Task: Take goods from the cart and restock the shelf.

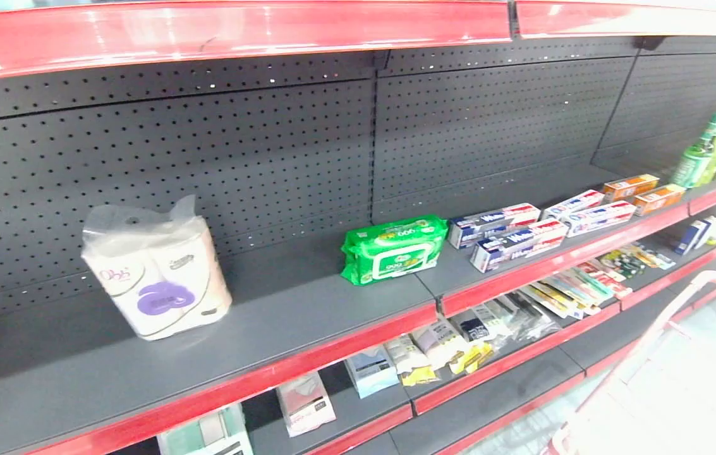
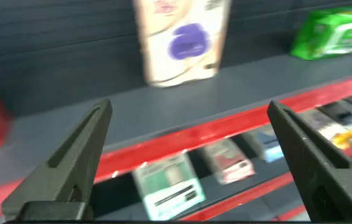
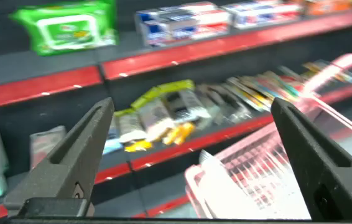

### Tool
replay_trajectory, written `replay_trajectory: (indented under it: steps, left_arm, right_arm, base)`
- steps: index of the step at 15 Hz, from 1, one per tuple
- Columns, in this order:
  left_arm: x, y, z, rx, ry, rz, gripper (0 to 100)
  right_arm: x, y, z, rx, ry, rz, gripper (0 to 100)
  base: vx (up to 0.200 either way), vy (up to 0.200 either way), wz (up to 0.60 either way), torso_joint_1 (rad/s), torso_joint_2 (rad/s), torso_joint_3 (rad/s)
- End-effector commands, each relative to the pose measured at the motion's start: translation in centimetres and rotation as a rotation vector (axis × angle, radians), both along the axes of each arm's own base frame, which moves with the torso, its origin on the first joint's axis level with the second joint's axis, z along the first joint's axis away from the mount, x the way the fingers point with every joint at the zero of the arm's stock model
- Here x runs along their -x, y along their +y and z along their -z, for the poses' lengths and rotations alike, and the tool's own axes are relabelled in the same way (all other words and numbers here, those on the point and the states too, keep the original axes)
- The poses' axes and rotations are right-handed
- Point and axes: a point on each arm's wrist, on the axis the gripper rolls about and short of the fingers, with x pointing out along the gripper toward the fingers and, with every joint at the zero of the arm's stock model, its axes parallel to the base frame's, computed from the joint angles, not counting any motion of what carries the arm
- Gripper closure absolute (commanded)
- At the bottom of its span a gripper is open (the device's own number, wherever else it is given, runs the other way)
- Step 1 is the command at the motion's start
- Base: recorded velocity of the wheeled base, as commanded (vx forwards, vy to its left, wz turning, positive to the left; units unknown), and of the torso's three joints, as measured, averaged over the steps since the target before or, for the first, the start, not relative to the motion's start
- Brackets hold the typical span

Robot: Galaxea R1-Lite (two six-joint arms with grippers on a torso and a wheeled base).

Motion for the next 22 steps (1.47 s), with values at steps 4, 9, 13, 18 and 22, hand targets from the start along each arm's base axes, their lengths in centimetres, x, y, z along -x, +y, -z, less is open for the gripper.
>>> replay_trajectory:
  steps: [4,9,13,18,22]
  left_arm:
    - [-0.02,0.00,-0.01,0.000,0.002,0.000,0]
    - [-0.02,0.00,-0.01,0.000,0.002,0.000,0]
    - [-0.01,0.00,0.00,0.000,0.000,0.000,0]
    - [-0.01,0.00,-0.02,0.000,-0.001,0.000,0]
    - [-0.01,0.00,-0.02,0.000,-0.001,0.000,0]
  right_arm:
    - [0.00,0.00,0.01,0.002,0.000,0.000,0]
    - [0.00,0.00,0.01,0.001,0.000,0.000,0]
    - [0.00,0.00,0.01,0.002,0.000,0.000,0]
    - [-0.12,0.01,-0.03,0.004,0.015,-0.009,0]
    - [-0.80,0.04,-0.48,-0.015,0.098,-0.021,0]
  base:
    - [0.000,0.000,-0.60,0.006,0.00,0.000]
    - [0.000,0.000,-0.60,0.005,0.01,0.001]
    - [0.000,0.000,-0.45,-0.002,0.01,0.004]
    - [0.000,0.000,0.00,0.000,0.00,0.000]
    - [0.000,0.000,0.00,0.000,0.00,0.000]
